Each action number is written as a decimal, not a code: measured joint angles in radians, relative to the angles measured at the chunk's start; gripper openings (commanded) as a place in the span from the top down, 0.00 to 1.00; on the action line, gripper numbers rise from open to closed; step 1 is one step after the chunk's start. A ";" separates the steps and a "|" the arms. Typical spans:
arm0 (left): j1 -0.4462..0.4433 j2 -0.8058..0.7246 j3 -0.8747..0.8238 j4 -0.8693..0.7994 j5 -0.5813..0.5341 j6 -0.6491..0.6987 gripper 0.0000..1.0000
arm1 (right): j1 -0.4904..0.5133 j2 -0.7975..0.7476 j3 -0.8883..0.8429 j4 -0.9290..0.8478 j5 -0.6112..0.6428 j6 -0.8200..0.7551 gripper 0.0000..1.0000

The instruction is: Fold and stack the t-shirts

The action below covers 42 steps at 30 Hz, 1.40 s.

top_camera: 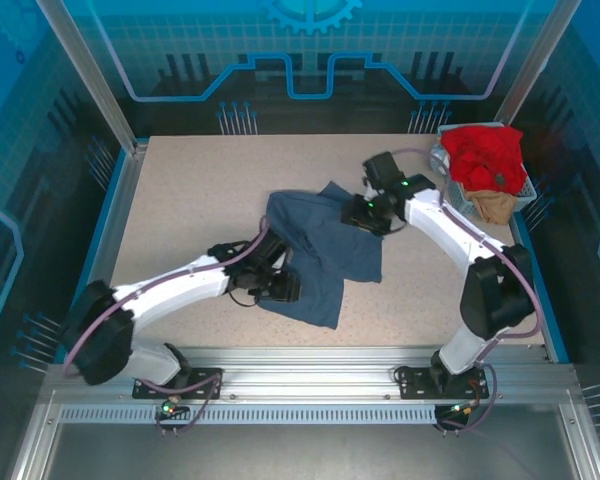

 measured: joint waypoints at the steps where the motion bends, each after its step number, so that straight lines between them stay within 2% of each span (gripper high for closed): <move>1: -0.005 0.056 0.014 0.001 0.000 -0.024 0.62 | -0.017 -0.002 -0.055 0.004 0.000 0.010 0.55; 6: -0.001 0.238 0.092 -0.011 -0.034 -0.137 0.73 | -0.097 -0.003 -0.240 0.014 -0.006 0.067 0.54; 10: 0.032 0.275 0.110 -0.037 -0.056 -0.188 0.76 | -0.145 -0.003 -0.271 0.017 -0.007 0.101 0.54; 18: 0.226 0.243 0.075 -0.067 -0.092 -0.153 0.79 | -0.123 -0.003 -0.328 0.045 -0.019 0.170 0.54; 22: 0.273 0.238 0.075 -0.086 -0.117 -0.105 0.79 | -0.079 -0.003 -0.339 0.045 -0.031 0.205 0.53; 35: 0.275 0.224 0.075 -0.093 -0.138 -0.047 0.79 | 0.126 -0.018 -0.351 0.040 -0.040 0.277 0.55; 37: 0.275 0.203 0.075 -0.092 -0.138 -0.045 0.77 | 0.131 -0.003 -0.350 0.040 -0.032 0.275 0.58; 42: 0.272 0.083 0.054 -0.074 -0.132 -0.022 0.64 | 0.114 0.072 -0.318 0.017 -0.006 0.254 0.80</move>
